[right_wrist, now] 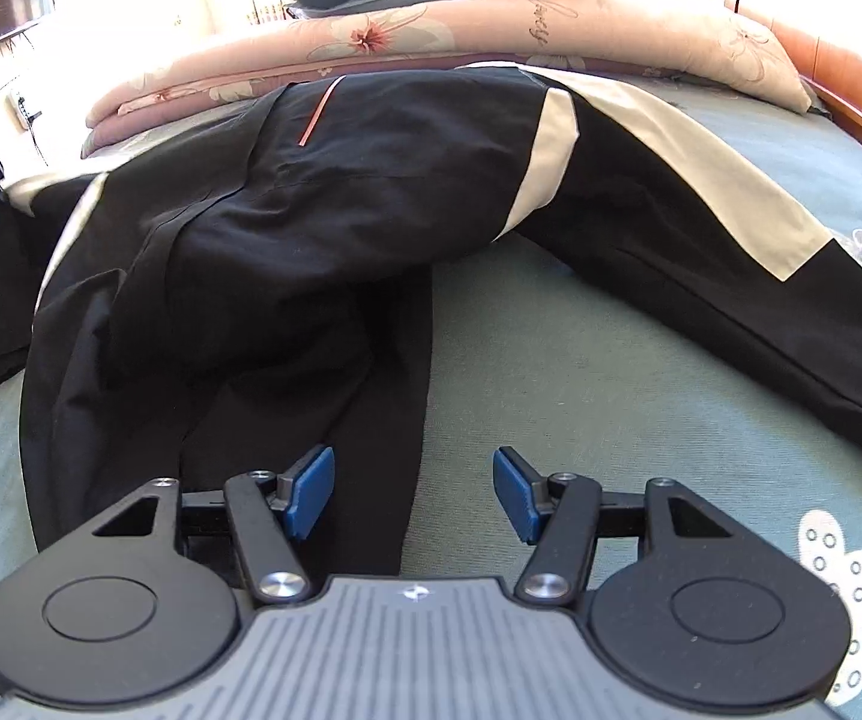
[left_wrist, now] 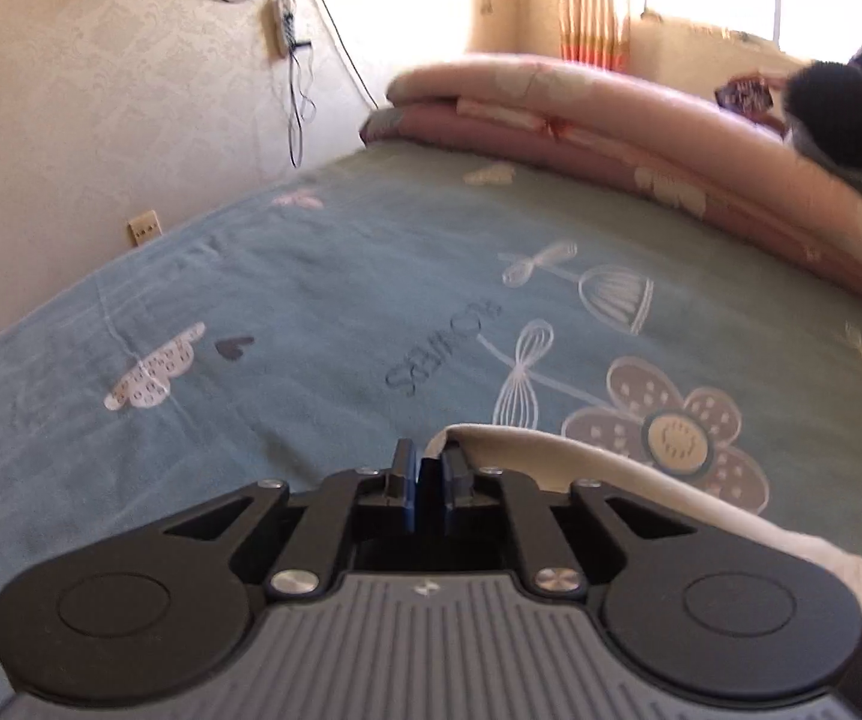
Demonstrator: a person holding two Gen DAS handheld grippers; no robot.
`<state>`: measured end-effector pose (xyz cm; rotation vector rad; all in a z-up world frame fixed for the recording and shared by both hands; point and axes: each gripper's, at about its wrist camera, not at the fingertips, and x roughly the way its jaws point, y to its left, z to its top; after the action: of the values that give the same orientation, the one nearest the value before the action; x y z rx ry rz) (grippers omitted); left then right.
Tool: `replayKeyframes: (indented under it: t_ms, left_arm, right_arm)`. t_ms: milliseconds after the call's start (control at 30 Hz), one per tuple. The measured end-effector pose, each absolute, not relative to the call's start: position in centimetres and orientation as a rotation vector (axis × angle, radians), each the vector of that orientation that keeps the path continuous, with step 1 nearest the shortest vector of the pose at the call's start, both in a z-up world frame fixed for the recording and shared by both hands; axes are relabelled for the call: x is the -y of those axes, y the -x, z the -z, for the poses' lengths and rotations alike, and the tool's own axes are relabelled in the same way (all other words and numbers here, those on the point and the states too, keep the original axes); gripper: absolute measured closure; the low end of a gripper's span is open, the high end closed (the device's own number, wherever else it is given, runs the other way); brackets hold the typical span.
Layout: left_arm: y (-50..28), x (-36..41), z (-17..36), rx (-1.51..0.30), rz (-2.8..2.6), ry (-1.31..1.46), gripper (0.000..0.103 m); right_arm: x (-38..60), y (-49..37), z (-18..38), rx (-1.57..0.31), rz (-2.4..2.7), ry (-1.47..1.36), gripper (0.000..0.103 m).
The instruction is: Fold clothes
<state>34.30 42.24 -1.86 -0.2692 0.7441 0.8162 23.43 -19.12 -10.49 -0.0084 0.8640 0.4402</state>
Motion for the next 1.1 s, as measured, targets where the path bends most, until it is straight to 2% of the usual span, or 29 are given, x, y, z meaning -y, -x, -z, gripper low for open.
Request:
replayKeyframes:
  t_ms: [33, 167, 533, 667, 833, 1000, 1067, 1100]
  left_arm:
    - [-34.1, -41.9, 2.4, -0.754, -0.793, 0.257, 0.089]
    - [-32.9, -40.2, 3.0, -0.791, -0.702, 0.191, 0.077]
    - [-25.8, -38.1, 0.1, -0.796, -0.555, 0.218, 0.035]
    - [-22.1, -38.4, 1.5, -0.799, -0.546, 0.295, 0.032]
    - [-17.8, -39.8, 6.3, -0.812, -0.518, 0.532, 0.032]
    - [-15.8, -39.5, 10.4, -0.819, -0.491, 0.629, 0.033]
    - [-15.2, -38.8, 11.4, -0.807, -0.476, 0.646, 0.037]
    - [-15.0, -38.2, 11.4, -0.798, -0.481, 0.620, 0.046]
  right_arm:
    - [19.1, -23.6, 10.7, -0.870, -0.442, 0.008, 0.040]
    - [19.0, -23.7, 11.1, -0.890, -0.453, 0.015, 0.039]
    - [18.6, -19.8, 8.9, -0.830, -0.491, -0.006, 0.037]
    - [18.6, -18.7, 8.4, -0.826, -0.495, -0.011, 0.037]
    - [18.8, -17.6, 8.1, -0.822, -0.493, -0.013, 0.037]
    - [18.6, -17.3, 8.1, -0.830, -0.483, 0.004, 0.037]
    - [18.4, -17.4, 8.2, -0.832, -0.481, 0.011, 0.037]
    - [18.2, -17.4, 8.2, -0.834, -0.480, 0.014, 0.037]
